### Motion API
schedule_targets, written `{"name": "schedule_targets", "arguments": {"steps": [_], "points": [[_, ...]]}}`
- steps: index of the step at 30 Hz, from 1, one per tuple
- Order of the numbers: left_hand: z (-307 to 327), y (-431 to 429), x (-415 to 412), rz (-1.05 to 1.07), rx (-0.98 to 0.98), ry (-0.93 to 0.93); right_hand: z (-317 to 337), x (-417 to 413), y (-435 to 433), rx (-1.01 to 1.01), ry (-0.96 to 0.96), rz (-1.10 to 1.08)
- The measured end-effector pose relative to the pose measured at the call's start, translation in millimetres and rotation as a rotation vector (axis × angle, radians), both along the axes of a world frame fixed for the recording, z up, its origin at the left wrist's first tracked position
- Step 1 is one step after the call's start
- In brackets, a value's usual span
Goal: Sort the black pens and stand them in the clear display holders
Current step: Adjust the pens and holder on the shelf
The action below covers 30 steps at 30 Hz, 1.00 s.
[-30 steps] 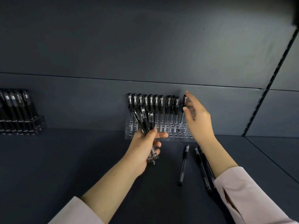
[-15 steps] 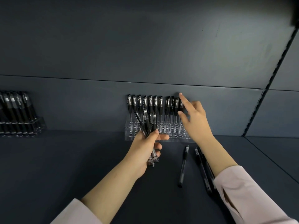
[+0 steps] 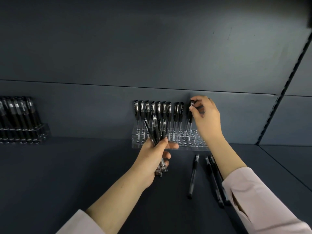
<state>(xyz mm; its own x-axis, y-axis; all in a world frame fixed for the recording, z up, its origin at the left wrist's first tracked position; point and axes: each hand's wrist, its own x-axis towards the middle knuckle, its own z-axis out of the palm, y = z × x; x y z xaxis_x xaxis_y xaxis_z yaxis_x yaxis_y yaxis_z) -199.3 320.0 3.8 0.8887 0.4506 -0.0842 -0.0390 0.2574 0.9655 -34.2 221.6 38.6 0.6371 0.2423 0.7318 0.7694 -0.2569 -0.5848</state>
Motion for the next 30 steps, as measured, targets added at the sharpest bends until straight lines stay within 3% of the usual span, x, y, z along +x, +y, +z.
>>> {"name": "schedule_targets", "arguments": {"steps": [13, 20, 30], "points": [[0.9, -0.4, -0.6, -0.001, -0.004, 0.005, -3.8, 1.2, -3.8, -0.079, 0.003, -0.063], [-1.6, 2.8, -2.5, -0.027, 0.092, -0.03, -3.4, -7.1, -10.1, -0.056, 0.044, 0.011], [3.7, -4.0, -6.5, -0.078, 0.124, -0.057, 4.8, -44.9, -17.4, -0.036, 0.511, 0.491]]}}
